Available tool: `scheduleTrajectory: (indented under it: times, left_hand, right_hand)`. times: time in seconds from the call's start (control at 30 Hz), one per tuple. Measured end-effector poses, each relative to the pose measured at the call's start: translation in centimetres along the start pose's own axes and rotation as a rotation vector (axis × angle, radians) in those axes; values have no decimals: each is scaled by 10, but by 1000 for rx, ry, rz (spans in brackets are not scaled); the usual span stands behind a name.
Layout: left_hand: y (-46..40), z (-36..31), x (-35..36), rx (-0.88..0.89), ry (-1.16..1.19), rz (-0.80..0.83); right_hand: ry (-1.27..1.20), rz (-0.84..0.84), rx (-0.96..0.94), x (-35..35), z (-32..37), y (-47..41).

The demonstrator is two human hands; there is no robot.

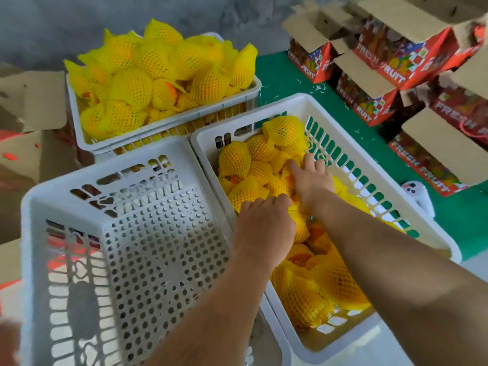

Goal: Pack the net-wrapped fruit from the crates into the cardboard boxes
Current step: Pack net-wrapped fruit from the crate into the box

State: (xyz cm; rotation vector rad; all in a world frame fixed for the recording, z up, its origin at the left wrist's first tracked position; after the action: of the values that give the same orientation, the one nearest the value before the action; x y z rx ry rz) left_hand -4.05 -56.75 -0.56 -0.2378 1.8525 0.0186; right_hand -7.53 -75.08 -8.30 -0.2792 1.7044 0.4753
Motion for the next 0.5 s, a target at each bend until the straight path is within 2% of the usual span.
scheduleTrajectory:
  times: [0.2, 0.3, 0.4, 0.5]
  left_hand:
    - [-3, 1, 1, -8, 2, -16]
    - [-3, 2, 4, -21, -6, -29]
    - [-3, 3, 6, -53, 70, -33]
    - [-1, 4, 3, -91, 169, -129]
  right_hand:
    - [-136, -54, -58, -17, -19, 0]
    - [-463, 2, -16, -32, -36, 13]
    - [-935, 297, -1, -42, -47, 27]
    - [-1117, 593, -96, -46, -34, 53]
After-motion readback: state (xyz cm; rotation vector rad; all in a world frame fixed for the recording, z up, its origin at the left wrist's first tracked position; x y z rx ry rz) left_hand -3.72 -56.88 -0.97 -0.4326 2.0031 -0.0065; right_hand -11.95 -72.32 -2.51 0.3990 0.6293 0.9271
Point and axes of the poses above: each hand's wrist, its own y-axis away from the middle knuckle, its own x-axis out of the palm, z = x × y, the point moved 4 cm from there along -y, towards the middle knuckle, and after that the axes turned 15 degrees about x, right-handed, at the moved point
